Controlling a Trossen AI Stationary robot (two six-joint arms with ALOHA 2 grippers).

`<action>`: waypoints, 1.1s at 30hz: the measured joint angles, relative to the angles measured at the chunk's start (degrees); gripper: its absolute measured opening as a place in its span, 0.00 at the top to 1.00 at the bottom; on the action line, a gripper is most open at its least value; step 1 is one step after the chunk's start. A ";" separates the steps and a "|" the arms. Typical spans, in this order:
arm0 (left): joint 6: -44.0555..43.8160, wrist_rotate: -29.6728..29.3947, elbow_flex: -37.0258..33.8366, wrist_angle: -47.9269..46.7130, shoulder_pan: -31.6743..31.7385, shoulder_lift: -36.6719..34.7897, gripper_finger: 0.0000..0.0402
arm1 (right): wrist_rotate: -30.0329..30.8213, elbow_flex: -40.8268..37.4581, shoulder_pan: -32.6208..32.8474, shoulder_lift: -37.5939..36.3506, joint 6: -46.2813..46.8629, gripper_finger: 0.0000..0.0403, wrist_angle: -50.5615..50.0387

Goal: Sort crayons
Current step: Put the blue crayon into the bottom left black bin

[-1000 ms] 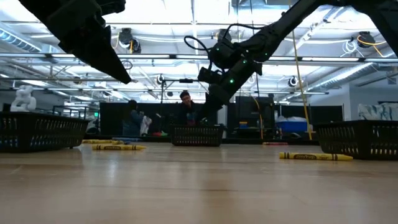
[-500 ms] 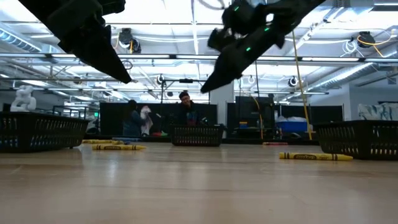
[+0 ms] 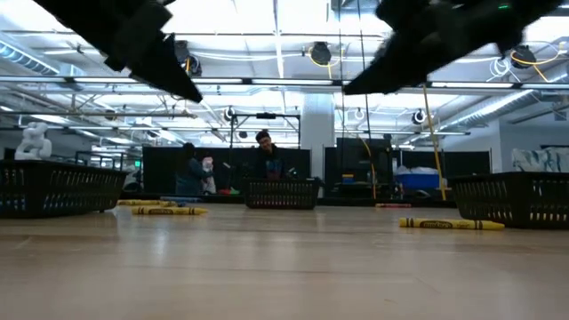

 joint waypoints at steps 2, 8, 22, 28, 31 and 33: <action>-0.13 -4.10 0.00 0.93 0.30 0.12 0.67 | 3.91 -1.98 3.53 -0.91 1.21 1.00 0.48; 4.96 -2.60 0.00 11.38 9.03 0.12 0.67 | 8.66 -5.74 10.62 0.82 4.80 1.00 7.46; 26.29 32.15 4.27 -2.14 48.21 0.10 0.67 | 8.60 -6.32 11.68 8.09 3.85 1.00 14.25; 45.03 43.42 7.45 -13.01 58.77 0.10 0.67 | 8.59 -6.32 11.66 9.94 3.68 1.00 17.84; 51.06 46.64 7.48 -13.48 62.01 0.10 0.67 | 8.57 -6.32 11.66 9.99 3.69 1.00 18.09; 53.61 47.88 7.48 -13.32 63.56 0.26 0.67 | 8.57 -6.32 11.66 9.99 3.22 1.00 18.30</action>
